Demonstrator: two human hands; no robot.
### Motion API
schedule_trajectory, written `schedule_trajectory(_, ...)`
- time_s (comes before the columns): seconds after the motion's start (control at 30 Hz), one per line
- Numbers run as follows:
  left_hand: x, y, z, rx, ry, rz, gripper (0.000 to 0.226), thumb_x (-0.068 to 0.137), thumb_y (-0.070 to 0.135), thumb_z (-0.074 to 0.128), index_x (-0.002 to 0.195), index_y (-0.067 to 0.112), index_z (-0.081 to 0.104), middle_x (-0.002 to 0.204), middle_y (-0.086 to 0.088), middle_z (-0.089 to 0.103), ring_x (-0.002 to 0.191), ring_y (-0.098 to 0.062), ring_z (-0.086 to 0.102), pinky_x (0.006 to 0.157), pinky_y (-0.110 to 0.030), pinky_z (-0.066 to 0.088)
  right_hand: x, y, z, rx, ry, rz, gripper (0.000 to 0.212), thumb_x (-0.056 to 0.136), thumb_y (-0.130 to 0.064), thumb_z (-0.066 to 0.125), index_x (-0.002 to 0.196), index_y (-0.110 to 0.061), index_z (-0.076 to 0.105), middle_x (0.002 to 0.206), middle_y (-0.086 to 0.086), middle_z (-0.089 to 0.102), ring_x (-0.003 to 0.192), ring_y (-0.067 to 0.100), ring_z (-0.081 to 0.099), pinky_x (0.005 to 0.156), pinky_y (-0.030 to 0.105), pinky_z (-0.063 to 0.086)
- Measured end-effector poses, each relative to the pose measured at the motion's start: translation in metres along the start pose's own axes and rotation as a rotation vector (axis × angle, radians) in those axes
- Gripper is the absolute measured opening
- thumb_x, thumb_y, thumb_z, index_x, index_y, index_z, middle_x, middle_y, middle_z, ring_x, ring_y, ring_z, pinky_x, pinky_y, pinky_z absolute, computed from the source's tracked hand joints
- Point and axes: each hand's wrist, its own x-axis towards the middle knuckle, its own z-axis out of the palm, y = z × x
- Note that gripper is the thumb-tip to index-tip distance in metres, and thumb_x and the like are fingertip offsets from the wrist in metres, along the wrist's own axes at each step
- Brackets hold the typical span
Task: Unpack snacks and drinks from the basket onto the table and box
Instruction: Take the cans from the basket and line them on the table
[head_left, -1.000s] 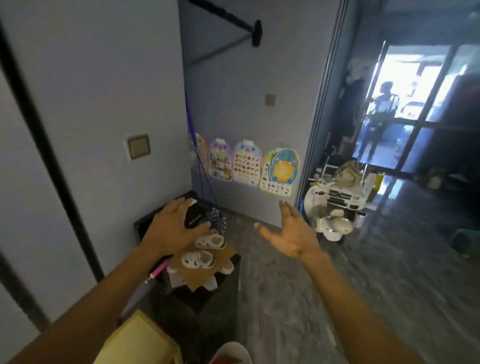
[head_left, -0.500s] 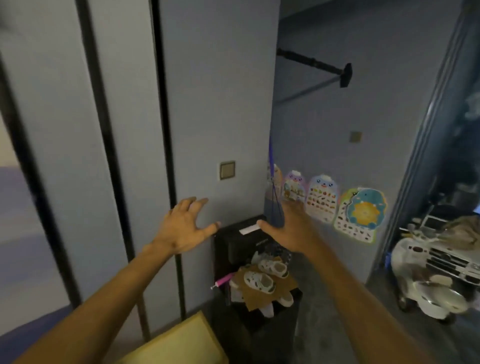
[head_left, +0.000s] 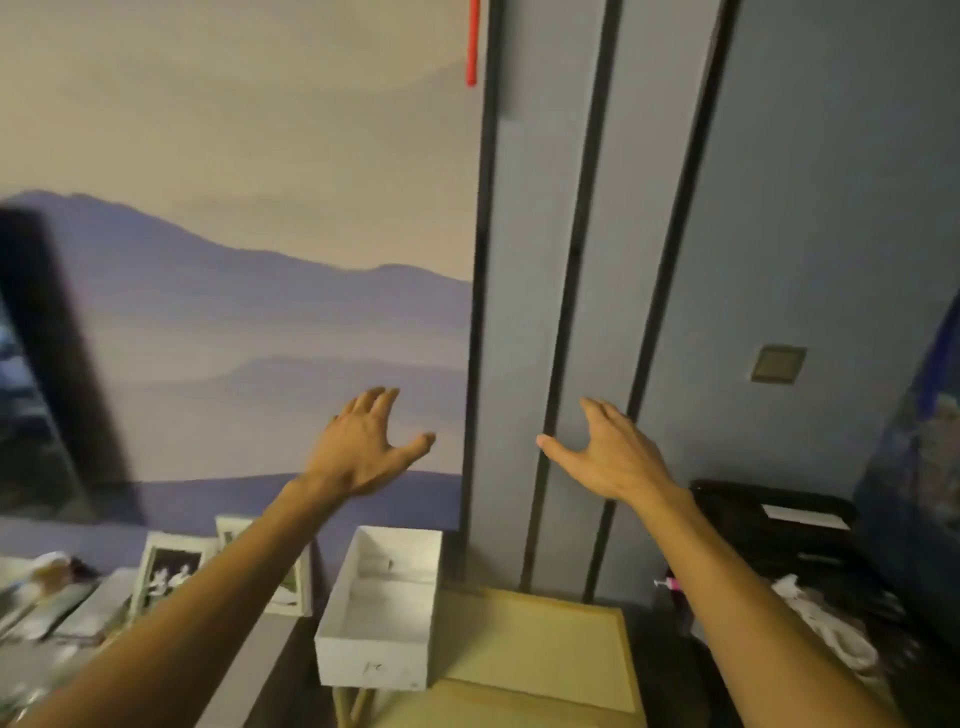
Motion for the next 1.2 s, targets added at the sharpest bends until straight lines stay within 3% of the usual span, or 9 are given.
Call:
schedule_trajectory(0.4, -0.18, -0.262, -0.159, 0.23, 0.208, -0.529, 0.102, 0.083, 0.089, 0.043, 0.157, 0.019, 0.039, 0.16, -0.011, 0.043, 0.139, -0.035, 0.049, 0.111, -0.055, 0.046, 0.007, -0.315, 0.123, 0.144, -0.171, -0.469, 0.104, 0.093, -0.079, 0.05, 0.167, -0.013, 0.017, 0.175, 0.006, 0.016, 0.158, 0.029, 0.025, 0.122, 0.049, 0.035)
schedule_trajectory(0.53, -0.244, -0.328, -0.193, 0.232, 0.243, -0.672, 0.1, 0.08, 0.095, 0.04, 0.151, 0.024, 0.044, 0.155, -0.008, 0.048, 0.134, -0.031, 0.053, 0.109, -0.054, 0.048, -0.014, -0.409, 0.161, 0.167, -0.221, -0.588, 0.107, 0.091, -0.08, 0.052, 0.167, -0.012, 0.019, 0.174, 0.008, 0.021, 0.156, 0.031, 0.029, 0.12, 0.049, 0.036)
schedule_trajectory(0.63, -0.281, -0.357, -0.21, 0.244, 0.244, -0.768, 0.093, 0.085, 0.085, 0.049, 0.155, 0.024, 0.04, 0.162, -0.008, 0.041, 0.142, -0.033, 0.046, 0.113, -0.054, 0.043, -0.028, -0.468, 0.188, 0.184, -0.264, -0.661, 0.108, 0.09, -0.082, 0.051, 0.166, -0.013, 0.019, 0.173, 0.008, 0.023, 0.155, 0.031, 0.031, 0.119, 0.049, 0.037)
schedule_trajectory(0.77, -0.32, -0.394, -0.216, 0.248, 0.239, -0.883, 0.105, 0.078, 0.097, 0.037, 0.154, 0.024, 0.041, 0.16, -0.008, 0.043, 0.137, -0.031, 0.051, 0.109, -0.054, 0.049, -0.043, -0.532, 0.23, 0.195, -0.345, -0.736, 0.108, 0.089, -0.083, 0.05, 0.167, -0.014, 0.019, 0.174, 0.008, 0.022, 0.156, 0.031, 0.03, 0.12, 0.049, 0.036)
schedule_trajectory(0.87, -0.339, -0.428, -0.209, 0.237, 0.219, -0.956, 0.1, 0.082, 0.093, 0.042, 0.156, 0.026, 0.039, 0.163, -0.007, 0.04, 0.142, -0.032, 0.046, 0.112, -0.056, 0.045, -0.049, -0.574, 0.266, 0.212, -0.397, -0.803, 0.104, 0.09, -0.082, 0.051, 0.165, -0.015, 0.023, 0.172, 0.008, 0.026, 0.154, 0.032, 0.034, 0.117, 0.051, 0.041)
schedule_trajectory(1.1, -0.342, -0.515, -0.16, 0.206, 0.131, -1.12, 0.101, 0.081, 0.092, 0.044, 0.156, 0.025, 0.038, 0.163, -0.006, 0.041, 0.141, -0.03, 0.048, 0.111, -0.053, 0.048, -0.025, -0.652, 0.38, 0.218, -0.555, -0.9, 0.091, 0.088, -0.08, 0.056, 0.154, -0.021, 0.036, 0.158, 0.005, 0.045, 0.135, 0.029, 0.052, 0.092, 0.041, 0.049)
schedule_trajectory(1.2, -0.328, -0.561, -0.136, 0.206, 0.076, -1.165, 0.1, 0.08, 0.093, 0.042, 0.154, 0.025, 0.041, 0.159, -0.006, 0.045, 0.136, -0.028, 0.051, 0.107, -0.05, 0.05, -0.007, -0.68, 0.433, 0.21, -0.645, -0.9, 0.097, 0.088, -0.081, 0.055, 0.161, -0.023, 0.028, 0.164, 0.006, 0.039, 0.144, 0.033, 0.047, 0.103, 0.049, 0.049)
